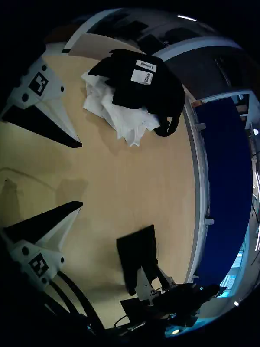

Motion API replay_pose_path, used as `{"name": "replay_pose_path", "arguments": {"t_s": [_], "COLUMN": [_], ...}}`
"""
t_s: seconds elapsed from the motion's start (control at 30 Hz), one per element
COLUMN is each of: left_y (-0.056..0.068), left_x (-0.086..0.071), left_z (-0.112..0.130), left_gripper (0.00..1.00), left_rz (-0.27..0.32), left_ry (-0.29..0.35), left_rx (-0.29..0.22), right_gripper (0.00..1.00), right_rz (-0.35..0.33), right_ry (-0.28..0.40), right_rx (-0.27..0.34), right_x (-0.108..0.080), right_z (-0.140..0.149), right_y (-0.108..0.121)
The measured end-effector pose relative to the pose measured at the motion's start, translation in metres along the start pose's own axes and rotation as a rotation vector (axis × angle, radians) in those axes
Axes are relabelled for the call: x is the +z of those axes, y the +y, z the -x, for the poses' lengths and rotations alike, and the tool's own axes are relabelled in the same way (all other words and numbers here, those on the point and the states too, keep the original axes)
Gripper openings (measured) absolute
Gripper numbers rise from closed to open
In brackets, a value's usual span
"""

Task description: Fold towel

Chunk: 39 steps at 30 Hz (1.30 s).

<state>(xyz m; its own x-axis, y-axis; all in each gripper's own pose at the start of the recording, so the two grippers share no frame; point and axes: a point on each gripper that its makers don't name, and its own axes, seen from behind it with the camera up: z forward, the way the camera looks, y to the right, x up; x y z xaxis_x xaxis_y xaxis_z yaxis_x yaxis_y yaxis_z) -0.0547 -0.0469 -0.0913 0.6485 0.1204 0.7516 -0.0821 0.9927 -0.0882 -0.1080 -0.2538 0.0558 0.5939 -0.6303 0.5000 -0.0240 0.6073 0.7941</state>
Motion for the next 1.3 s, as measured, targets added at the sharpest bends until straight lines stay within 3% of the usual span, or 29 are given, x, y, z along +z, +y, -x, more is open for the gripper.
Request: {"name": "replay_pose_path", "arguments": {"t_s": [0.4, 0.83, 1.07, 1.3], "left_y": [0.0, 0.003, 0.009, 0.017], "left_x": [0.001, 0.0, -0.001, -0.004], "left_z": [-0.001, -0.003, -0.006, -0.011], "left_gripper": [0.91, 0.91, 0.91, 0.91], "left_rz": [-0.001, -0.001, 0.002, 0.013], "left_ry": [-0.001, 0.0, 0.001, 0.009], "left_rx": [0.004, 0.01, 0.018, 0.029], "right_gripper": [1.0, 1.0, 1.0, 1.0], "right_rz": [0.036, 0.038, 0.036, 0.059], "right_ry": [-0.005, 0.008, 0.021, 0.026], "right_rx": [-0.009, -0.01, 0.008, 0.046], "right_x": [0.008, 0.001, -0.011, -0.034], "right_z": [-0.013, -0.015, -0.011, 0.012], "right_y": [0.029, 0.03, 0.026, 0.031]}}
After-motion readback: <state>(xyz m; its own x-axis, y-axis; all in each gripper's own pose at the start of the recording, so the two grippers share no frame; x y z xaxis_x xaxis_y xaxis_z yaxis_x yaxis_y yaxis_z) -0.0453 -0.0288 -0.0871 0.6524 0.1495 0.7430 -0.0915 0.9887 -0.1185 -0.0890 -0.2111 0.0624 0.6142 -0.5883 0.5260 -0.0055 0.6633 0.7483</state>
